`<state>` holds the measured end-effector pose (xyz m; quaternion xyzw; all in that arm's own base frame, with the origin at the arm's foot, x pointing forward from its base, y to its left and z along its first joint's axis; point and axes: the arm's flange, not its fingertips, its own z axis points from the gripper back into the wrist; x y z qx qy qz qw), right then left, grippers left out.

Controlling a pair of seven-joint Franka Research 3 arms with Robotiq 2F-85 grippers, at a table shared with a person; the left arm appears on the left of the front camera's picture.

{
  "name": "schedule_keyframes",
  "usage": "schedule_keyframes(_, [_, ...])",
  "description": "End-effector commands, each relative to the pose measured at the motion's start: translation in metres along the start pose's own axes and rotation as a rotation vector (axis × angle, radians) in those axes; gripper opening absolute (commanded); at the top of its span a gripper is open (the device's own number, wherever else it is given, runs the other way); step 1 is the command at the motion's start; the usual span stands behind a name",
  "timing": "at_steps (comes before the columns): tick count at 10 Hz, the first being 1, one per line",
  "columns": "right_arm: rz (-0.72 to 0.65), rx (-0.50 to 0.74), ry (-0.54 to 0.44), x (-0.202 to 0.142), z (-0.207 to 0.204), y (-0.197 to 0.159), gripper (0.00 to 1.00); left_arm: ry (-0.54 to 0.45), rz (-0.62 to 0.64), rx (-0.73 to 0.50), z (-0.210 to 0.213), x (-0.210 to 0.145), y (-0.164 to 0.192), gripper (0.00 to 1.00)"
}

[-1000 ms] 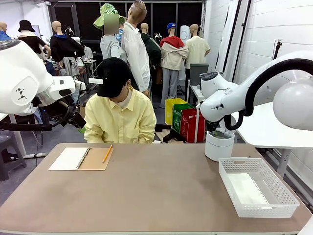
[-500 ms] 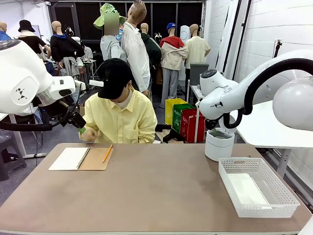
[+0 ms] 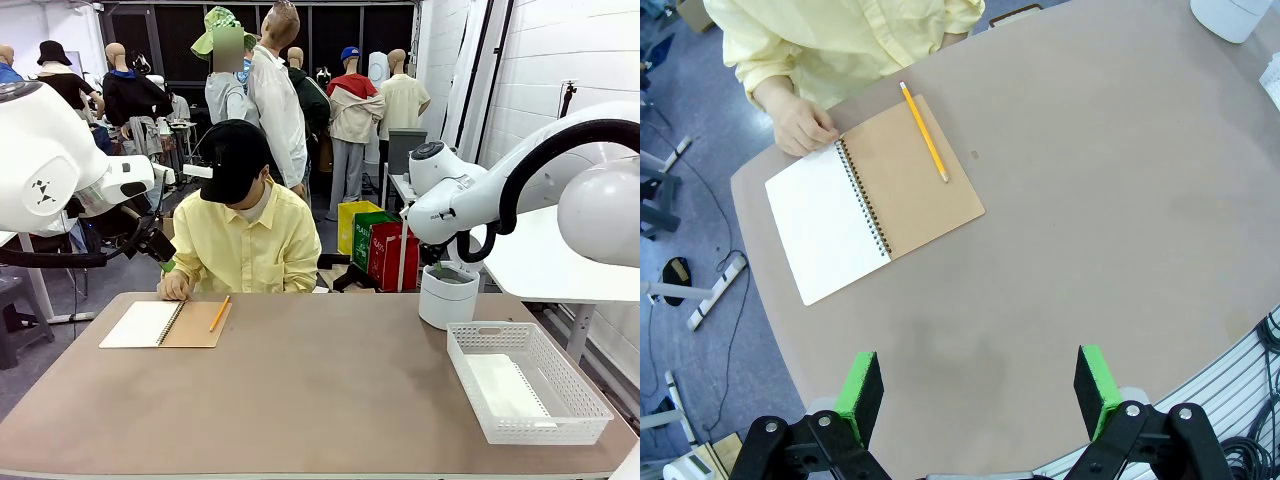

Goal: Sort the paper based on its condition.
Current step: If a person hands you a paper, place it in the Organizing basket , and if it's crumpled, put it in the Trash can.

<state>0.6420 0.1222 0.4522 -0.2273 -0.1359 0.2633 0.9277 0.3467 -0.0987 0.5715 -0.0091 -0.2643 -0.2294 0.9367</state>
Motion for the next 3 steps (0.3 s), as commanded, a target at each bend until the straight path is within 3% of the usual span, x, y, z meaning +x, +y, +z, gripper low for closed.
schedule_keyframes(1, [0.007,0.001,0.001,-0.0017,-0.0026,-0.0007,1.0,0.0,-0.002,0.003,0.0004,-0.0002,0.0014,1.0])
schedule_keyframes(3, [0.007,0.001,0.001,-0.0017,-0.0026,-0.0007,1.0,0.0,-0.002,0.003,0.0004,-0.0002,0.0014,1.0])
